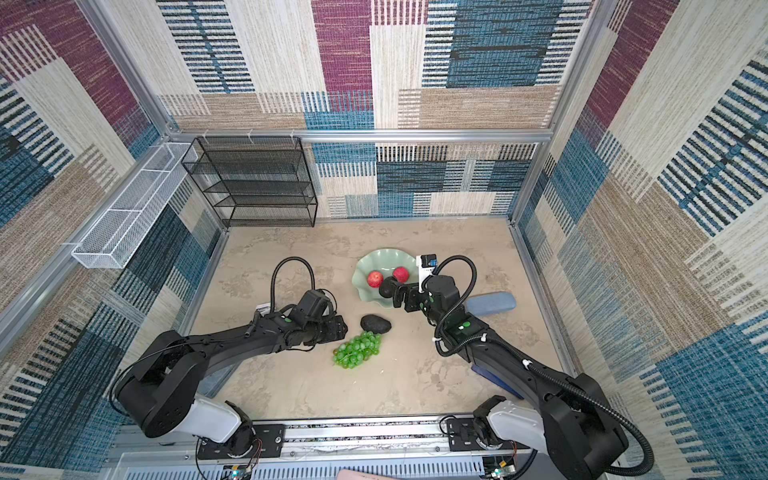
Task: Place and organize the fake fruits in the fruit bowl
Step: 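Grasp the last red apple with the left gripper, then place the apple in the bowl with the left gripper while the right reaches the avocado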
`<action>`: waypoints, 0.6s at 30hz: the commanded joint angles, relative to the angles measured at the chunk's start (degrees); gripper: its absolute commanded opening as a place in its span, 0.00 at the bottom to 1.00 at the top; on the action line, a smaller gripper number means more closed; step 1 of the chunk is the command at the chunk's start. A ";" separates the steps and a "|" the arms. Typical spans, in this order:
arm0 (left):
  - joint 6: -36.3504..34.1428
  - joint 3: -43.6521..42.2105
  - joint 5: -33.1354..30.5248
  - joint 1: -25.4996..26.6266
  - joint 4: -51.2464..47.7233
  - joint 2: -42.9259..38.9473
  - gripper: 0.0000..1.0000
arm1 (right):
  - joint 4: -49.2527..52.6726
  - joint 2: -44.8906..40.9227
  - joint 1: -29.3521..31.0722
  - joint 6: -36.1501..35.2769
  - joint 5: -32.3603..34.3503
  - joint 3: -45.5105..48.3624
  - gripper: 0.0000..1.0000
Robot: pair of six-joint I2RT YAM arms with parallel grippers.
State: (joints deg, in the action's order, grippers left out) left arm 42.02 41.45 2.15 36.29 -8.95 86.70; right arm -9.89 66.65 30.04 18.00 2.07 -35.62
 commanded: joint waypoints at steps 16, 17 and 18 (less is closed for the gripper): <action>-6.90 9.81 -4.51 0.70 -8.84 -7.60 0.46 | -2.85 0.78 0.02 0.86 0.44 -0.02 1.00; -8.18 11.70 -4.76 0.79 -9.14 -7.03 0.47 | -2.85 0.80 0.02 0.92 0.32 0.02 1.00; -9.28 13.41 -4.81 0.88 -9.23 -6.21 0.47 | -2.73 0.76 0.02 1.03 0.22 0.02 1.00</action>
State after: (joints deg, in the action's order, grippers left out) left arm 37.58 51.79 -0.05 36.97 -16.10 79.85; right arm -10.70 67.46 30.04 18.22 2.17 -35.62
